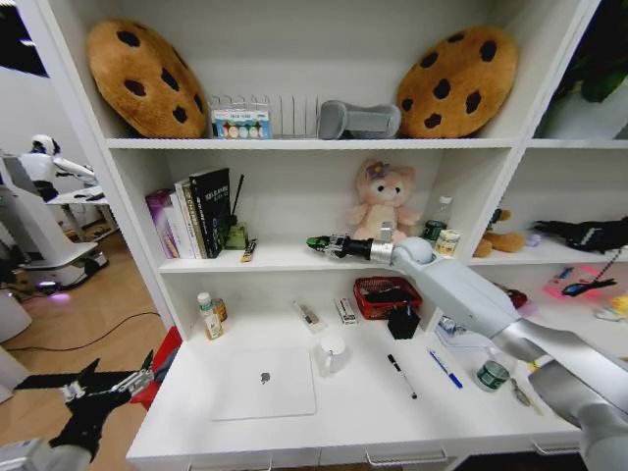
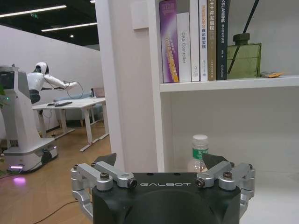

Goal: Organize the objects on the table.

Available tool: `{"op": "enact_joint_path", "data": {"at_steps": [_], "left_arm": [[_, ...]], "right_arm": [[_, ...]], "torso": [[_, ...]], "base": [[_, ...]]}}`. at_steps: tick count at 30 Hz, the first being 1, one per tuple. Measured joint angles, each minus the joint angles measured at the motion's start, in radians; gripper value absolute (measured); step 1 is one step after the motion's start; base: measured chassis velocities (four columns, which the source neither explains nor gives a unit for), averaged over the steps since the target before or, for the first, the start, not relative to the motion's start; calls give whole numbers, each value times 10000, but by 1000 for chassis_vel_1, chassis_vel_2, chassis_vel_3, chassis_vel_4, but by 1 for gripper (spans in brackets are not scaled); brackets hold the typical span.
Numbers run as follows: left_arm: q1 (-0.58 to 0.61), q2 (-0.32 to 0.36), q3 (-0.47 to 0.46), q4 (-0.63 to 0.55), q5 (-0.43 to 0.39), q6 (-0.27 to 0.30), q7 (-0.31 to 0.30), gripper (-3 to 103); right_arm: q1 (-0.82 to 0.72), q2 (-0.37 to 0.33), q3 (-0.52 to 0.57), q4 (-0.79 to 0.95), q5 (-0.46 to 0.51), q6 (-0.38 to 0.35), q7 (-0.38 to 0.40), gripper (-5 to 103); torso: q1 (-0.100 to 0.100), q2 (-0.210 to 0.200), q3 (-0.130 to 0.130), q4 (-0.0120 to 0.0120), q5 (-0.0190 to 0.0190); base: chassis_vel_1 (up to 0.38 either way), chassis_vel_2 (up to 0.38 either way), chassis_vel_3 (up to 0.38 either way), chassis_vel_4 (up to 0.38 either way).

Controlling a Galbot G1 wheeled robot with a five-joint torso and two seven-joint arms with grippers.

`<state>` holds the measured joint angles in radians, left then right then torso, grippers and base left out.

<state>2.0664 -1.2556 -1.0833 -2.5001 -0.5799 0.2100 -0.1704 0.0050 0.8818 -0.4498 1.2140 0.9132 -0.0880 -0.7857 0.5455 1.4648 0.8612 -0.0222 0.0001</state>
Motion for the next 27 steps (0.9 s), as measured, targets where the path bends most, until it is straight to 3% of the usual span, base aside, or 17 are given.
{"op": "enact_joint_path", "data": {"at_steps": [13,15,19,22,27], "left_arm": [[0,0,0,0,0,0,0,100],[0,0,0,0,0,0,0,100],[0,-1,0,0,0,0,0,100],[0,0,0,0,1,0,0,100],[0,0,0,0,0,0,0,100]], "right_arm": [[262,215,-371,-301,-241,-21,94,33],[262,195,-372,-275,-253,-22,95,37],[203,116,-306,-168,-102,10,209,60],[189,100,-276,-134,-20,38,272,65],[69,-44,256,401,253,193,900,86]], "torso": [[0,0,0,0,-1],[0,0,0,0,-1],[0,0,0,-1,0],[0,0,0,-1,0],[0,0,-1,0,-1]], "base": [[0,0,0,0],[0,0,0,0],[0,0,0,0],[0,0,0,0],[0,0,0,0]]}}
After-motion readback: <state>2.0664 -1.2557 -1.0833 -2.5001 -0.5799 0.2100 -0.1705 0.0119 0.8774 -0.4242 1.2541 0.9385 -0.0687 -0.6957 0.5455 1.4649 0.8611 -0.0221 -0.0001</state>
